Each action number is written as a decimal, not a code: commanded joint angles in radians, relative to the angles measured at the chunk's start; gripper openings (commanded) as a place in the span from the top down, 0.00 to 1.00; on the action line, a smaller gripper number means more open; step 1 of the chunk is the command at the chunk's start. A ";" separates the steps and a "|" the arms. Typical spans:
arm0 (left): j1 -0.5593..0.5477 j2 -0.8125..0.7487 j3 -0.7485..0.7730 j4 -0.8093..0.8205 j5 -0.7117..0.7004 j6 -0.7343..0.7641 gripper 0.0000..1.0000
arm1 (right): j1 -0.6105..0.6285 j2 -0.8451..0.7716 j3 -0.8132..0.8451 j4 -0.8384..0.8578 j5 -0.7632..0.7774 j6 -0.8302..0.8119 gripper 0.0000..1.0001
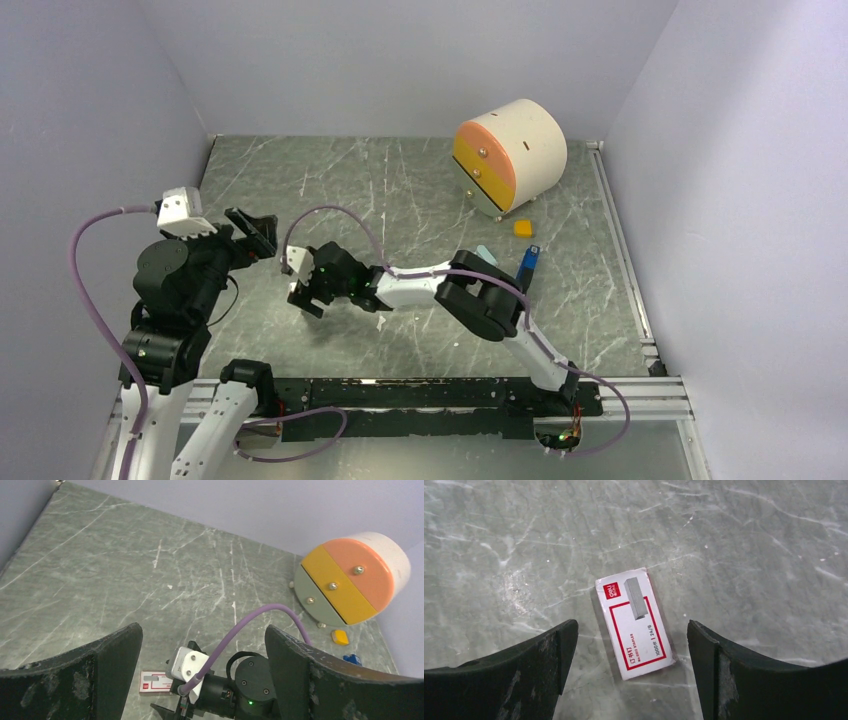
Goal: Load the staples into the stapler
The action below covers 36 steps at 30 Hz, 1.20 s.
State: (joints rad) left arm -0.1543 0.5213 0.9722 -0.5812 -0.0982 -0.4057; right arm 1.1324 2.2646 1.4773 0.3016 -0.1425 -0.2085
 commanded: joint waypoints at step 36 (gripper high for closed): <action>-0.005 0.212 -0.069 -0.065 0.148 -0.159 0.03 | -0.220 -0.116 -0.161 -0.393 -0.298 -0.230 0.60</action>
State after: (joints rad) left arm -0.1570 0.6815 0.8982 -0.5861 -0.0059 -0.5510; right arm 1.0008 2.2070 1.4586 0.0547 -0.3885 -0.3901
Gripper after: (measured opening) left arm 0.965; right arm 0.430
